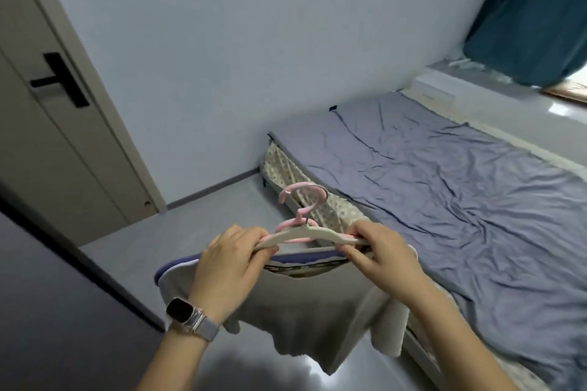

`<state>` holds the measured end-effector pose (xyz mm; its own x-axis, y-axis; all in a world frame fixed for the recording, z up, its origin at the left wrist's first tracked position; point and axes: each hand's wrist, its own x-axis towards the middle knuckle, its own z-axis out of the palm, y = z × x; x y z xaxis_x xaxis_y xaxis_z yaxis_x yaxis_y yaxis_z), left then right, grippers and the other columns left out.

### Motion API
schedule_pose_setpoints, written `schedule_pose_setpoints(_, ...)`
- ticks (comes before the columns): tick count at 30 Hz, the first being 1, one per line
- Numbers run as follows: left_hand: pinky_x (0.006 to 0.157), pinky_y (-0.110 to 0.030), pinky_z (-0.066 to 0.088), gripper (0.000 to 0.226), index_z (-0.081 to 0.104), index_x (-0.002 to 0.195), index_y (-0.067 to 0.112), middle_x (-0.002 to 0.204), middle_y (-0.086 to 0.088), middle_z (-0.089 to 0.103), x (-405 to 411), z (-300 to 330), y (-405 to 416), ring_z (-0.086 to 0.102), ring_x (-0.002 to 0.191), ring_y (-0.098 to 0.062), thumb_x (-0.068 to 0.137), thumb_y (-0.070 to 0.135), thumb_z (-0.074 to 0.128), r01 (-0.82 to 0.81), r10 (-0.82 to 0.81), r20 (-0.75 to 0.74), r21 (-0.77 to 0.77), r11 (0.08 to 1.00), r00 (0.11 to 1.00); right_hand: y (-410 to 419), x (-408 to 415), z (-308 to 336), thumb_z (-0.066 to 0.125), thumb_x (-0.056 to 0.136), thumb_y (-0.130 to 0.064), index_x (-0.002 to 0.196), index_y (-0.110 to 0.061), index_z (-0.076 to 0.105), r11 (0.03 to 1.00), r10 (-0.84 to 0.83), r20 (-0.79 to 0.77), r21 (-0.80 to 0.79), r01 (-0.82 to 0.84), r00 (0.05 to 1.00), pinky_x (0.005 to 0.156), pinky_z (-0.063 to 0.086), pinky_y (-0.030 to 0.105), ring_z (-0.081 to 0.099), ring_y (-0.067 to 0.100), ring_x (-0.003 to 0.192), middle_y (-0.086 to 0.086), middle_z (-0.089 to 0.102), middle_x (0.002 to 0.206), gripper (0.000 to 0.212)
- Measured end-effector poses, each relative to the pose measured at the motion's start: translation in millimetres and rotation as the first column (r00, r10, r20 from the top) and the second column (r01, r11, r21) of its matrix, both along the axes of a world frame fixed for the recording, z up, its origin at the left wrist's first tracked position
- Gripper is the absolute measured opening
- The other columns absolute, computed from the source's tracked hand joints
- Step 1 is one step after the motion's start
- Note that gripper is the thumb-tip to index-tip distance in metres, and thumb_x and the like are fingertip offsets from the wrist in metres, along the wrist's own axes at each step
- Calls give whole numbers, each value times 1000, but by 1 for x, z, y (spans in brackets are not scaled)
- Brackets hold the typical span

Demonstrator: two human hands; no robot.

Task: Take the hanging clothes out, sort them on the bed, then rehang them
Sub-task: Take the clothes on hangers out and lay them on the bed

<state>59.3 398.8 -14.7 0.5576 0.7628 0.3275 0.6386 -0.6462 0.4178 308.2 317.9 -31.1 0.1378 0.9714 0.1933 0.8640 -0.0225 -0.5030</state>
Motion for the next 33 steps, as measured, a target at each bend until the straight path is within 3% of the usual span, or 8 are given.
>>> schedule_pose_setpoints(6, 58, -13, 26, 8, 55, 83, 32, 69, 16, 42, 117, -2, 25, 44, 70, -6, 89, 38, 56, 133, -133, 4, -58, 989, 991, -19, 90, -7, 46, 74, -60, 79, -32, 53, 968, -246, -63, 25, 248, 967, 70, 46, 37, 56, 8, 77, -15, 59, 76, 30)
schedule_pose_setpoints(12, 56, -23, 32, 23, 56, 80, 31, 72, 10, 51, 207, -19, 71, 49, 75, -8, 78, 51, 43, 291, -299, -42, -135, 947, 953, -14, 154, -10, 70, 75, -38, 74, -34, 56, 886, -463, -138, -60, 460, 875, 76, 48, 37, 59, 7, 77, -19, 61, 74, 15)
schedule_pose_setpoints(16, 61, -30, 39, 22, 56, 77, 31, 68, 11, 51, 264, -25, 116, 48, 74, -8, 75, 51, 46, 373, -384, -50, -153, 915, 922, 11, 191, -17, 73, 73, -31, 73, -30, 62, 808, -588, -207, -115, 578, 782, 79, 46, 36, 60, 6, 78, -20, 65, 73, 12)
schedule_pose_setpoints(19, 64, -28, 38, 14, 58, 78, 33, 66, 16, 47, 306, -30, 156, 46, 75, -6, 74, 44, 51, 417, -425, -10, -170, 893, 905, 44, 221, -25, 75, 71, -32, 70, -30, 62, 751, -656, -256, -128, 647, 710, 74, 45, 31, 61, 7, 74, -15, 67, 70, 13)
schedule_pose_setpoints(26, 68, -33, 40, 35, 61, 81, 31, 68, 12, 55, 398, -27, 265, 51, 77, -12, 72, 57, 38, 561, -567, -4, -140, 816, 824, 128, 278, -26, 75, 72, -34, 69, -29, 60, 632, -759, -286, -107, 767, 585, 75, 44, 33, 61, 9, 73, -16, 63, 66, 16)
schedule_pose_setpoints(33, 67, -30, 31, 19, 62, 85, 31, 72, 14, 61, 506, 3, 324, 51, 75, -9, 79, 43, 49, 653, -653, -8, -10, 757, 757, 177, 362, -4, 78, 68, -34, 64, -27, 62, 530, -815, -318, -66, 846, 485, 59, 41, 28, 55, 2, 59, -12, 62, 59, 18)
